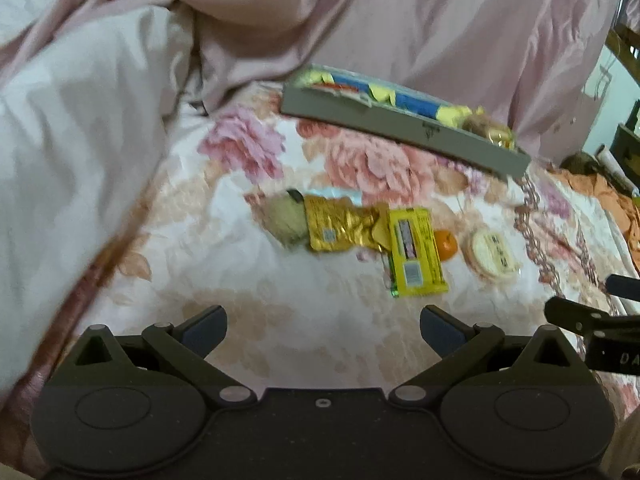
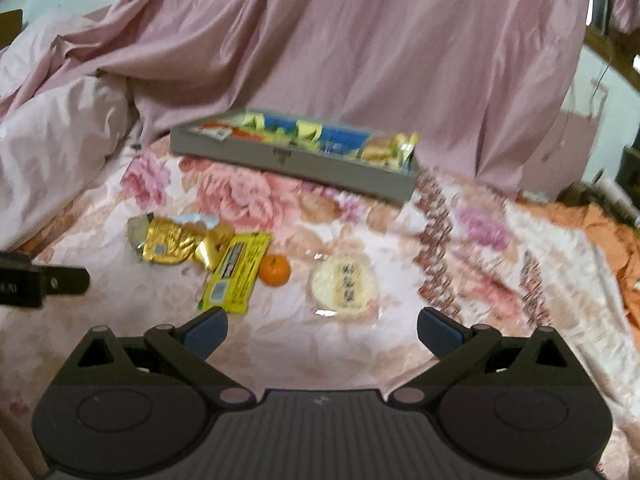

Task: Organize snacks
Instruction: 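Withdraw both tools back toward the remaining snacks, then grasp the yellow candy bar with the left tool while the right grasps the rice cake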

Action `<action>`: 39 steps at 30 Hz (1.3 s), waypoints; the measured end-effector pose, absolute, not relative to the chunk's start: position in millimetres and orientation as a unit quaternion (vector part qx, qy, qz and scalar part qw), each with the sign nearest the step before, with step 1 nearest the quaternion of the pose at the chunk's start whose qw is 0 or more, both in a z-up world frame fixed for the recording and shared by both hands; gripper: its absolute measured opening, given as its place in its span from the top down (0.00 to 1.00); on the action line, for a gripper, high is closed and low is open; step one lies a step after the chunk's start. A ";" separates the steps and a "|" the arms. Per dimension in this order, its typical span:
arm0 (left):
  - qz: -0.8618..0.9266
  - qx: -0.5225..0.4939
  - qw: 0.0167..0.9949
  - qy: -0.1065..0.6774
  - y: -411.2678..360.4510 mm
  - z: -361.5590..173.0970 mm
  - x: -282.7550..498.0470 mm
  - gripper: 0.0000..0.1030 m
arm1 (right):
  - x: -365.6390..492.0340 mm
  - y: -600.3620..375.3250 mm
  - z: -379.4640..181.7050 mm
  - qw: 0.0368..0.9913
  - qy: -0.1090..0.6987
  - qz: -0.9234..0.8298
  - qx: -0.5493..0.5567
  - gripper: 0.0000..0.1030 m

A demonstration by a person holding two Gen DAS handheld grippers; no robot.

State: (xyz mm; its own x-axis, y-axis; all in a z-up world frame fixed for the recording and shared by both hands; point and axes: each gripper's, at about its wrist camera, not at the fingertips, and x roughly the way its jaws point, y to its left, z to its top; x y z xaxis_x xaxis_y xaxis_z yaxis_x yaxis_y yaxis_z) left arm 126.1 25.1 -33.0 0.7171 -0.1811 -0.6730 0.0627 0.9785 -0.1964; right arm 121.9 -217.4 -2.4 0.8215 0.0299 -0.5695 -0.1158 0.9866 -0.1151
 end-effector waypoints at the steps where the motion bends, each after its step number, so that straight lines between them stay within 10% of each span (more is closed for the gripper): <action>1: -0.069 -0.078 0.921 0.374 23.4 -34.3 127.3 0.01 | 125.5 -218.8 -3.4 0.948 0.307 0.046 -0.069 0.00; 21: -0.153 0.030 0.904 0.398 -34.9 -59.7 179.5 0.01 | 211.5 -260.2 -21.6 0.907 0.412 0.060 -0.066 0.00; 39: -0.195 -0.075 0.897 0.389 -54.9 -86.5 245.4 0.01 | 259.2 -271.7 -49.9 0.904 0.400 0.104 -0.111 0.00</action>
